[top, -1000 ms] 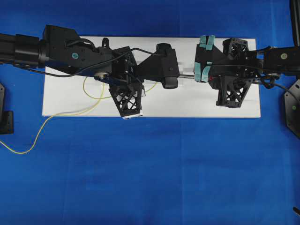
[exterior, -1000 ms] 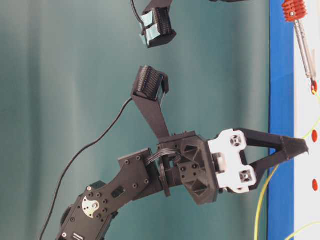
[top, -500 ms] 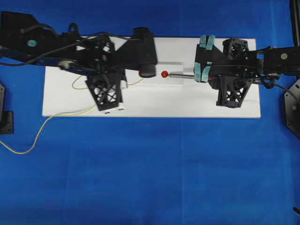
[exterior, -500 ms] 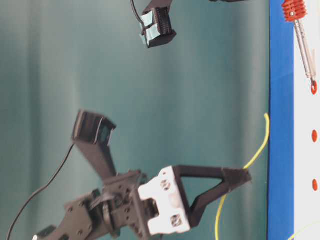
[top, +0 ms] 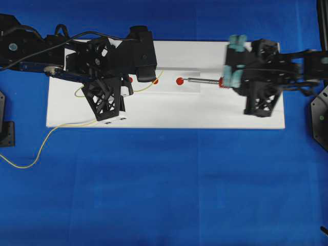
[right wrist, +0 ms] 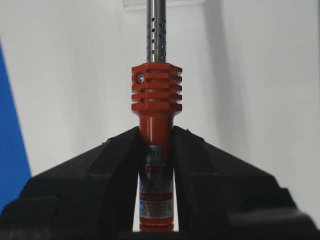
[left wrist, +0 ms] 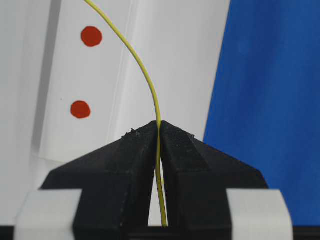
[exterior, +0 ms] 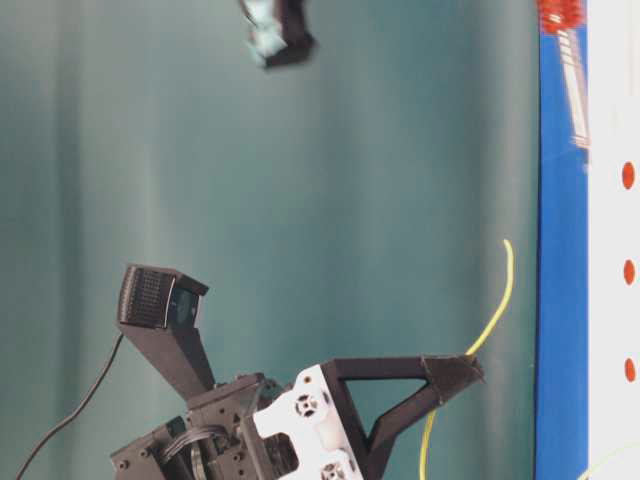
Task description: Touch the tip of the soldering iron to the tip of the solder at the mark.
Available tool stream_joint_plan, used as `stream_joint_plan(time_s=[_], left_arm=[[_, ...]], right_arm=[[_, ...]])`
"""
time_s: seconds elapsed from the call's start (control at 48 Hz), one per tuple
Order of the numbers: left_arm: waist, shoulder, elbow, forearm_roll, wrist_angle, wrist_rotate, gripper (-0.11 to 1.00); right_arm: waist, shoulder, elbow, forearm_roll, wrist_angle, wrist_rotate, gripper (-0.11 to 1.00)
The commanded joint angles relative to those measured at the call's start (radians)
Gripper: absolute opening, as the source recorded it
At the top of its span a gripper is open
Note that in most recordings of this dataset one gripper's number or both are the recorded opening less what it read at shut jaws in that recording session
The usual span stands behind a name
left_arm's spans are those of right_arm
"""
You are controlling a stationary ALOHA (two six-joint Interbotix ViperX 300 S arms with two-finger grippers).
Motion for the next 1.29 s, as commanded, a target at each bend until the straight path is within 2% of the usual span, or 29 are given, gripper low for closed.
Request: stream_joint_plan(time_s=[0.0, 0.229, 0.438, 0.542, 0.771, 0.98, 1.105, 1.271], left_arm=[[-0.003, -0.031, -0.005, 0.003, -0.012, -0.002, 0.02], [-0.006, -0.048, 0.018, 0.003, -0.038, -0.005, 0.02], [-0.015, -0.063, 0.038, 0.003, -0.069, -0.011, 0.02], [-0.044, -0.078, 0.051, 0.003, -0.087, -0.014, 0.02], [-0.206, -0.129, 0.121, -0.002, -0.207, -0.031, 0.02], [-0.376, -0.156, 0.227, -0.002, -0.402, -0.161, 0.02], [-0.468, -0.12, 0.304, -0.002, -0.566, -0.219, 0.02], [-0.565, -0.017, 0.374, 0.0, -0.736, -0.235, 0.02]], right_arm=[[-0.002, -0.107, 0.025, -0.003, -0.009, 0.0, 0.06], [-0.002, -0.287, 0.115, -0.003, -0.048, 0.038, 0.06], [0.0, -0.276, 0.135, 0.003, -0.084, 0.067, 0.06], [0.046, -0.272, 0.129, 0.014, -0.121, 0.089, 0.06], [0.258, -0.262, 0.126, 0.02, -0.233, 0.13, 0.06], [0.44, -0.144, 0.101, 0.02, -0.321, 0.187, 0.06], [0.508, -0.037, 0.075, 0.02, -0.377, 0.19, 0.06], [0.555, 0.118, 0.071, 0.025, -0.511, 0.193, 0.06]])
